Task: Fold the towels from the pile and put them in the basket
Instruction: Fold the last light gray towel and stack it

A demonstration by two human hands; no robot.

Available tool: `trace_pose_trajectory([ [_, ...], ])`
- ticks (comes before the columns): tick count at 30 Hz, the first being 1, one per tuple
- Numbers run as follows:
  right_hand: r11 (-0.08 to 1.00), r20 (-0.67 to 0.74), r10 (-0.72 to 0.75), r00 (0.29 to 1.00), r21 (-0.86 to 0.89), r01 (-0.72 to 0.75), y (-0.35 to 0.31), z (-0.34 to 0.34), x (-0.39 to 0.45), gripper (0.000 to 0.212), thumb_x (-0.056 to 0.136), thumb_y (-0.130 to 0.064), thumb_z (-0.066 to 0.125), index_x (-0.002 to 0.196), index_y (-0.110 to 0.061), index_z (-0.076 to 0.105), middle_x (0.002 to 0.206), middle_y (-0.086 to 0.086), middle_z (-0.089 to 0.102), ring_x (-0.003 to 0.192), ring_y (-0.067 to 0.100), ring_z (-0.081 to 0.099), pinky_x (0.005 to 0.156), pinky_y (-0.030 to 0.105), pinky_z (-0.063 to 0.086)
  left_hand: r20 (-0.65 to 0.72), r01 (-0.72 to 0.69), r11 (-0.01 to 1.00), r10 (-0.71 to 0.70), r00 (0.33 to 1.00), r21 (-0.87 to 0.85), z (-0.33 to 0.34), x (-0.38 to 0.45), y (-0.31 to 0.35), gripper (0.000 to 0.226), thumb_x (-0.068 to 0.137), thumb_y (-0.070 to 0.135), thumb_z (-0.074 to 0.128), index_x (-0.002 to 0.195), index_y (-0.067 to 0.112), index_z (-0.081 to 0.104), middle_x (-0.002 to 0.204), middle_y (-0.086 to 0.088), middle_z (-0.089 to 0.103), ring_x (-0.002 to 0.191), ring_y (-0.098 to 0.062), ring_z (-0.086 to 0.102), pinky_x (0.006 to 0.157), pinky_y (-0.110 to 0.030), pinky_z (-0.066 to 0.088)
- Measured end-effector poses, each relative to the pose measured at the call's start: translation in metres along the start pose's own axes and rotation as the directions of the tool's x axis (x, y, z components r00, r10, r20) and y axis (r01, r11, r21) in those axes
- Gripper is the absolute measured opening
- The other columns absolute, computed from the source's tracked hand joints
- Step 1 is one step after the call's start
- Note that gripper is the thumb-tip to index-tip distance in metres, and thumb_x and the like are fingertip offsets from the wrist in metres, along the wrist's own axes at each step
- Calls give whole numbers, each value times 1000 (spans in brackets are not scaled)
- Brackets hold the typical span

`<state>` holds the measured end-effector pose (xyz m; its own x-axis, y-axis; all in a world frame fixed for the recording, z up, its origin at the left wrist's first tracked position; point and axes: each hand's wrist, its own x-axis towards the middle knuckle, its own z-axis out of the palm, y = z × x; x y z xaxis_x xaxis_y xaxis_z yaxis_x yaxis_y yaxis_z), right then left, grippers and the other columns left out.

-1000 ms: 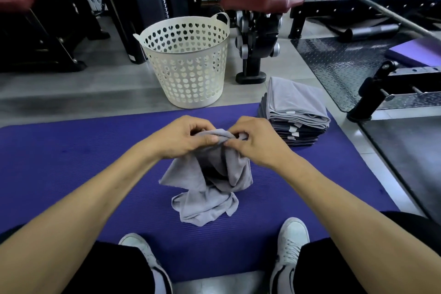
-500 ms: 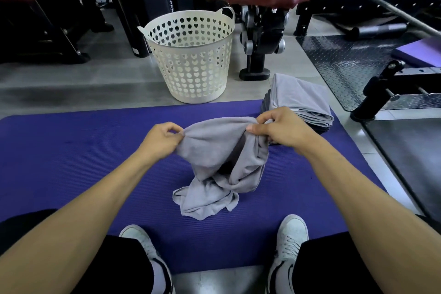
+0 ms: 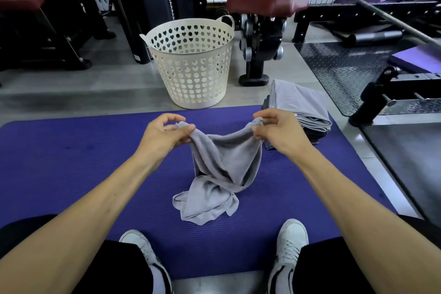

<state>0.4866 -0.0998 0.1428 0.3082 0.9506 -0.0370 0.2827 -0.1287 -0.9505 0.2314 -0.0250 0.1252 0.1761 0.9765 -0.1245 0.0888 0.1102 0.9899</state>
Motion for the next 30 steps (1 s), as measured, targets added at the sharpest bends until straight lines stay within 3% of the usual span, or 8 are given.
trace_pose_trajectory([
  [3, 995, -97, -69, 993, -72, 62, 4, -1, -1, 8, 94, -6, 63, 93, -6, 71, 76, 13, 70, 58, 11, 63, 63, 26, 57, 64, 2, 998, -6, 998, 60, -5, 1, 0, 29, 86, 4, 72, 112, 13, 61, 86, -6, 76, 80, -17, 72, 84, -29, 57],
  [6, 976, -103, -128, 986, -190, 107, 8, -1, -3, 12, 96, -11, 61, 96, -7, 72, 69, 4, 69, 56, 9, 63, 66, 30, 59, 57, 16, 998, -19, 998, 62, -9, 0, -5, 30, 88, 5, 71, 115, 12, 58, 91, -7, 77, 85, -22, 73, 87, -33, 56],
  [9, 962, -109, -159, 981, -241, 129, 10, 1, -6, 9, 95, -15, 63, 96, -10, 70, 63, -1, 69, 52, 7, 64, 60, 30, 58, -3, 22, 996, -22, 1000, 92, -9, -2, -8, 22, 86, 9, 74, 105, 8, 63, 79, -6, 76, 76, -21, 72, 80, -29, 59],
  [15, 919, -180, -164, 970, -385, 84, 12, -1, -3, 13, 85, -29, 73, 81, -18, 69, 71, -4, 67, 65, 13, 65, 64, 32, 56, -39, -133, 886, 167, 985, 444, -9, -4, -14, 6, 84, 21, 77, 81, 16, 77, 73, 6, 74, 55, -14, 66, 59, -22, 55],
  [19, 966, -115, -110, 987, -245, 80, 8, 1, -6, 17, 85, -20, 76, 78, -7, 67, 62, 9, 66, 50, 10, 63, 50, 21, 52, 25, -98, 934, 96, 995, 343, -3, -1, -14, 9, 93, 10, 66, 89, 12, 74, 83, -6, 74, 65, -11, 70, 65, -22, 59],
  [23, 997, 18, -25, 1000, -78, 27, 10, 1, -4, 8, 93, -4, 65, 96, 0, 71, 73, 12, 70, 55, 6, 67, 54, 16, 53, 5, -37, 913, 38, 999, 407, -10, 4, -23, 7, 91, 14, 69, 85, 15, 73, 79, -4, 74, 73, -19, 73, 74, -34, 61],
  [26, 962, -42, -48, 998, -270, 35, 10, -1, -6, 14, 99, -11, 54, 95, -5, 66, 69, 11, 69, 55, 15, 69, 59, 32, 60, -20, -30, 840, 48, 999, 542, -15, 5, -27, 8, 90, 18, 70, 83, 16, 72, 80, 1, 72, 79, -18, 69, 75, -36, 59],
  [30, 888, -119, -79, 990, -460, 16, -7, -9, -8, 20, 102, -18, 38, 96, -7, 54, 70, 12, 68, 56, 20, 68, 59, 38, 58, -160, -21, 773, 158, 974, 634, -20, 3, -7, 13, 95, 20, 62, 83, 19, 64, 77, 8, 64, 73, -10, 58, 60, -21, 43],
])
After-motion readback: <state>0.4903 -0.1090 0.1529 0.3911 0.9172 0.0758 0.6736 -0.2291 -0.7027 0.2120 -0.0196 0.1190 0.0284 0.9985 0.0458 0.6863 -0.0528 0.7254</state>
